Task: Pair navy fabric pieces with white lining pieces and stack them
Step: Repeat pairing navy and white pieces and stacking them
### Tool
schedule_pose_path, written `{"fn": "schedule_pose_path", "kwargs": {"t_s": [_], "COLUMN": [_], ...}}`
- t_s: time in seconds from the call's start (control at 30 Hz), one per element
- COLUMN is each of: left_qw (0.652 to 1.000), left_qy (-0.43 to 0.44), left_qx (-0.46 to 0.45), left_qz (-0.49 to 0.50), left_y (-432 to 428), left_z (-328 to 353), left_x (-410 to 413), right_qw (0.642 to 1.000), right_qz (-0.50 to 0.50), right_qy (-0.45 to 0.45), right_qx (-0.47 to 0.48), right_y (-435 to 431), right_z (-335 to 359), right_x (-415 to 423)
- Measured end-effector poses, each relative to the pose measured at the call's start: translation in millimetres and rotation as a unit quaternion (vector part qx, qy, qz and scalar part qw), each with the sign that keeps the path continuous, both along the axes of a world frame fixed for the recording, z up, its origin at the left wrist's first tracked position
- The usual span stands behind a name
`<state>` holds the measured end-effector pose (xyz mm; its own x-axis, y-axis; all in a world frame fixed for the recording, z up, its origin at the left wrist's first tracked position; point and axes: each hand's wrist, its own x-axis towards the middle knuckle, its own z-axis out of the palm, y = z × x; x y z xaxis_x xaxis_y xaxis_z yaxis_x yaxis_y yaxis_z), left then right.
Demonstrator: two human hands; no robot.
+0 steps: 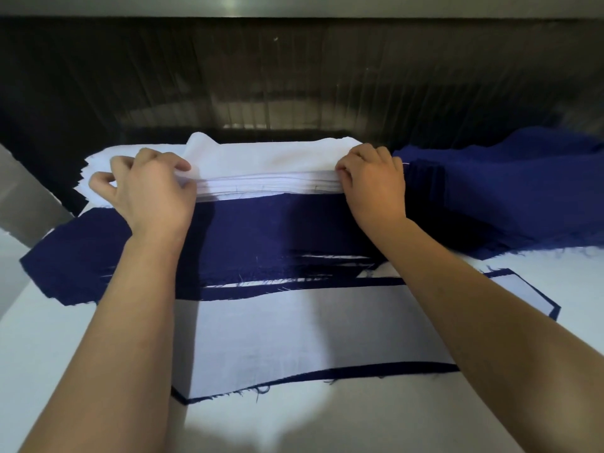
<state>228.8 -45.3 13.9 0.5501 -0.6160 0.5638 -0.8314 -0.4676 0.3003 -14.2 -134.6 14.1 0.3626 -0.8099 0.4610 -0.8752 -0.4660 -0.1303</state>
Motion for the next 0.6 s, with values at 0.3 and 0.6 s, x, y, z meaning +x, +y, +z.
{"fn": "schedule_pose_path", "kwargs": {"t_s": [0.3,0.6], "left_qw": [0.999,1.000], "left_qy": [-0.007,-0.005], "left_qx": [-0.049,-0.025], "left_qz": [-0.001,-0.007], "left_y": [4.6,3.1], "left_z": [1.6,2.7], "left_x": [0.6,-7.7], "right_qw": [0.985,0.981], "right_qz": [0.025,0.028], "right_qy": [-0.155,-0.162], "right_qx": [0.071,0.102], "right_y": [6.9,6.7], "right_z": [9.9,6.1], "right_x": [1.7,-5.2]}}
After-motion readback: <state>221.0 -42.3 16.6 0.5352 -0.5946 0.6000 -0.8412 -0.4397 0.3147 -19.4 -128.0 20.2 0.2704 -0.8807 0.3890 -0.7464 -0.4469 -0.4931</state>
